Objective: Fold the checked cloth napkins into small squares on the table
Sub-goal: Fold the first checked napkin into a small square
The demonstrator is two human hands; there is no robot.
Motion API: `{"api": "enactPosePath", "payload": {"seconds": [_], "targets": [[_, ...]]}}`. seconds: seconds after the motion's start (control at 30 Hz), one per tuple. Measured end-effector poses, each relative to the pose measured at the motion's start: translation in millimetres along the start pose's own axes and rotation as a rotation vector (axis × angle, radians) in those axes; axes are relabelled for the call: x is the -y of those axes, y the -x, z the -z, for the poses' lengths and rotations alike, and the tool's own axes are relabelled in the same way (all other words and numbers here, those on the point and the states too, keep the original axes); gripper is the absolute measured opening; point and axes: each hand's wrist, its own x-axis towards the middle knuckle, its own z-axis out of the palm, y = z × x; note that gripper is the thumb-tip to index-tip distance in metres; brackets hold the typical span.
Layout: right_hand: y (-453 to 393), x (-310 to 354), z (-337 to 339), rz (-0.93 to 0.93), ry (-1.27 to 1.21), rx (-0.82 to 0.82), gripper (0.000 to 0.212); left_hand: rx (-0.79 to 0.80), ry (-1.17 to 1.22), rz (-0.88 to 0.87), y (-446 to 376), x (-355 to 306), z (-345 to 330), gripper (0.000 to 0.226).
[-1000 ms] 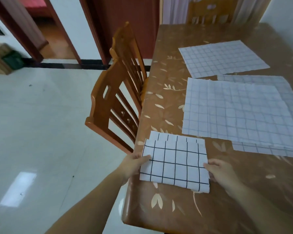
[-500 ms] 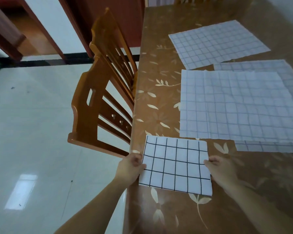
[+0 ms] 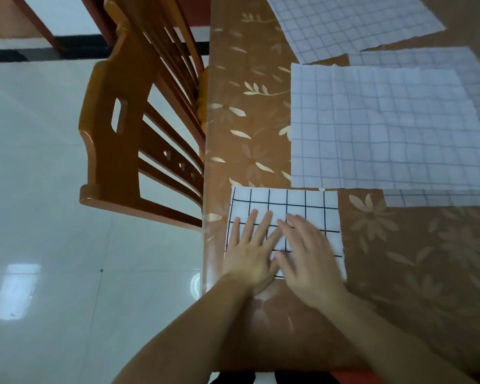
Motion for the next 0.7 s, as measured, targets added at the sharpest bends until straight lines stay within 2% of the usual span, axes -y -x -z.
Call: {"api": "enactPosePath", "payload": {"seconds": [0.07, 0.2, 0.33, 0.5, 0.57, 0.7], "targets": [[2, 19, -23, -0.007, 0.029, 0.085, 0.06, -0.012, -0.029, -0.005, 0, 1, -4, 0.068], [-1, 2, -29, -0.149, 0.132, 0.095, 0.067, -0.038, 0.017, 0.038, 0, 8, -4, 0.062], [15, -41, -17, -0.132, 0.309, 0.171, 0.07, -0.065, -0.002, 0.138, 10, 30, 0, 0.068], [27, -65, 11, -0.098, 0.355, 0.256, 0.08, -0.02, -0.036, 0.183, 22, 40, 14, 0.068], [35, -68, 24, -0.005, 0.341, 0.252, 0.083, -0.037, -0.031, 0.082, 30, 34, 22, 0.063], [46, -74, 39, 0.353, 0.398, 0.213, 0.057, -0.126, 0.043, -0.233, 51, 17, 18, 0.047]]}}
